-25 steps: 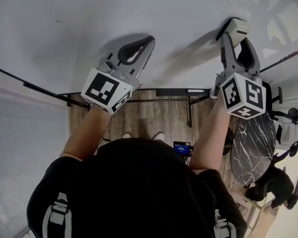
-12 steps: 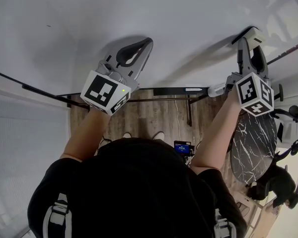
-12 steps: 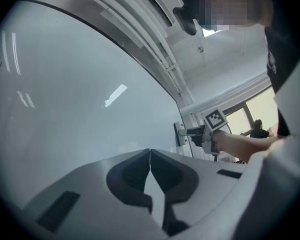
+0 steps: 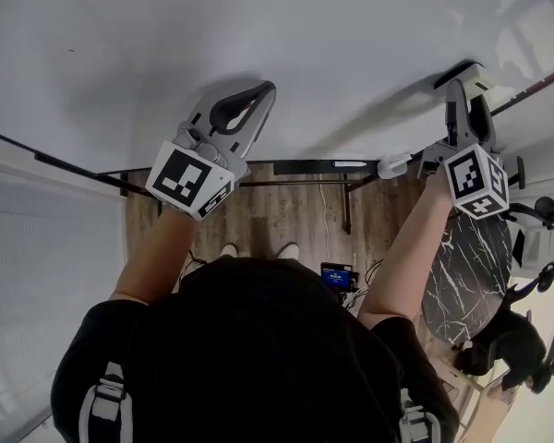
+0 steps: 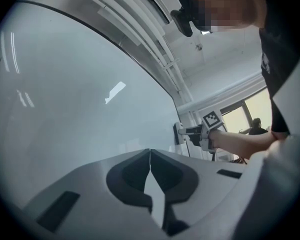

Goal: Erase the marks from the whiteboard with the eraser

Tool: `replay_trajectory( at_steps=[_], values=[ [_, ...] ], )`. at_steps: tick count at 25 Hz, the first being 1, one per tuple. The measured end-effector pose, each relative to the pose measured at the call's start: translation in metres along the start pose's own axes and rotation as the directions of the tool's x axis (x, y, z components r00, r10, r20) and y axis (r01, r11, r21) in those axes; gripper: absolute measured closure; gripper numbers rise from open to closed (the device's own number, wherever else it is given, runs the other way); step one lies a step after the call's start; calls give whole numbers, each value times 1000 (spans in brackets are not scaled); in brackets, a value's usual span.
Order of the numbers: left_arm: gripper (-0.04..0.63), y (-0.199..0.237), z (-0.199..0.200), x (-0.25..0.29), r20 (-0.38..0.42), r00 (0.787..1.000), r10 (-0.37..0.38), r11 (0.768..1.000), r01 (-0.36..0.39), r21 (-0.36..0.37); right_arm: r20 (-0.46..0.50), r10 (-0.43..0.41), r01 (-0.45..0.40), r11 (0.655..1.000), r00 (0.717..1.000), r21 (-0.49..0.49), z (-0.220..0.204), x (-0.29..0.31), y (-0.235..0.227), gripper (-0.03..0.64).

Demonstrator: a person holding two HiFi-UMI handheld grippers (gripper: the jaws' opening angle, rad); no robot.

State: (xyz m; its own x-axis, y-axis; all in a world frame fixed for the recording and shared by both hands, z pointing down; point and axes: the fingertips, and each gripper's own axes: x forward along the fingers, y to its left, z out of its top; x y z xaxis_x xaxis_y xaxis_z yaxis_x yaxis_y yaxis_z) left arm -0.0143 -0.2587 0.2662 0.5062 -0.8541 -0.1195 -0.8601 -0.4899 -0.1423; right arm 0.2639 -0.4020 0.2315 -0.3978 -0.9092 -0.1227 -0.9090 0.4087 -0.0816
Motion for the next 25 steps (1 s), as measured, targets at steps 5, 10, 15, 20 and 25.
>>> replay_trajectory(
  at_steps=[5,10,15,20,25],
  values=[
    [589,-16,-16,-3,-22,1000,-2,1000,1,-16,19,195,-195,981,981,-18,-8,-21,34,392],
    [589,-23,-32,-16,-41,999,18,998,-20,-51,30,424,-424,905,905,-30,-34,-43,99,391],
    [589,-25,-51,-40,-89,995,51,996,-58,-74,-41,571,-572,818,820,-53,-86,-69,166,391],
    [589,-28,-75,-73,-135,990,48,994,-61,-95,-69,647,-648,762,759,19,-128,-92,219,393],
    [589,-26,-106,-107,-184,982,47,989,-72,-130,-106,677,-674,736,728,67,-164,-104,260,393]
  ],
)
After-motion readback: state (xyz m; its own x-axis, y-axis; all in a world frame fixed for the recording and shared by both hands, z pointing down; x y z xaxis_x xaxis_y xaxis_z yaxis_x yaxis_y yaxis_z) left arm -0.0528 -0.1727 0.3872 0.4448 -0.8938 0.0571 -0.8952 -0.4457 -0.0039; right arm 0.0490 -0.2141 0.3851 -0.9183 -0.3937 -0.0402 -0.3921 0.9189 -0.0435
